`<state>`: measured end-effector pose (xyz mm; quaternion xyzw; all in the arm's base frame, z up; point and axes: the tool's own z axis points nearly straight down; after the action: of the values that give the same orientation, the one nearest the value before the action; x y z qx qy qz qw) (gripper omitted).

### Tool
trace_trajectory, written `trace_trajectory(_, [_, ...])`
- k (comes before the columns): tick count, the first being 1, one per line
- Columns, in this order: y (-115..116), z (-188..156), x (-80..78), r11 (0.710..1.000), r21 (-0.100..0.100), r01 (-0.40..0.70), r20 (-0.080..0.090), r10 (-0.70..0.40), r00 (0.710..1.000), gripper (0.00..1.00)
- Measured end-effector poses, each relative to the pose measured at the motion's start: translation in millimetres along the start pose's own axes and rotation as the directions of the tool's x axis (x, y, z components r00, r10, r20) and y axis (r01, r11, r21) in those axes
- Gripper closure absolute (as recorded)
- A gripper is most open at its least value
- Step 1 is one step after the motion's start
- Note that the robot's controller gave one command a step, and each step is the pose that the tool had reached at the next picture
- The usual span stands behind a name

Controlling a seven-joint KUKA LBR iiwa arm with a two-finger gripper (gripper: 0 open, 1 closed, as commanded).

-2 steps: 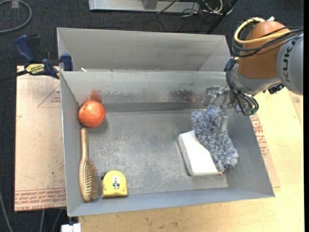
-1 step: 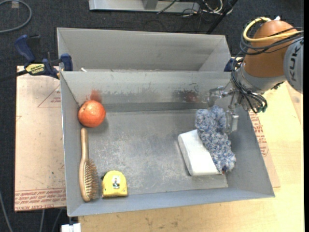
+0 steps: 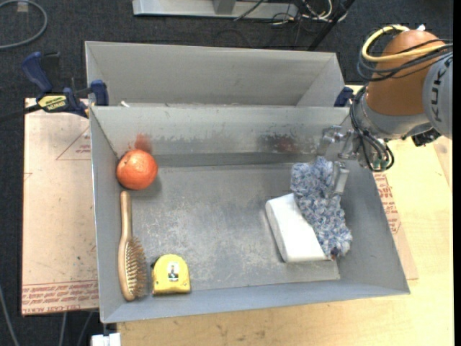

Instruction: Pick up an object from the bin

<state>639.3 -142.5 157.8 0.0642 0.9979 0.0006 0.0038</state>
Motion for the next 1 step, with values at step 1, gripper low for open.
trace_trajectory(1, [-2.7, 38.0, -9.2, 0.998, -0.001, -0.065, -0.002, 0.065, 0.998, 0.00])
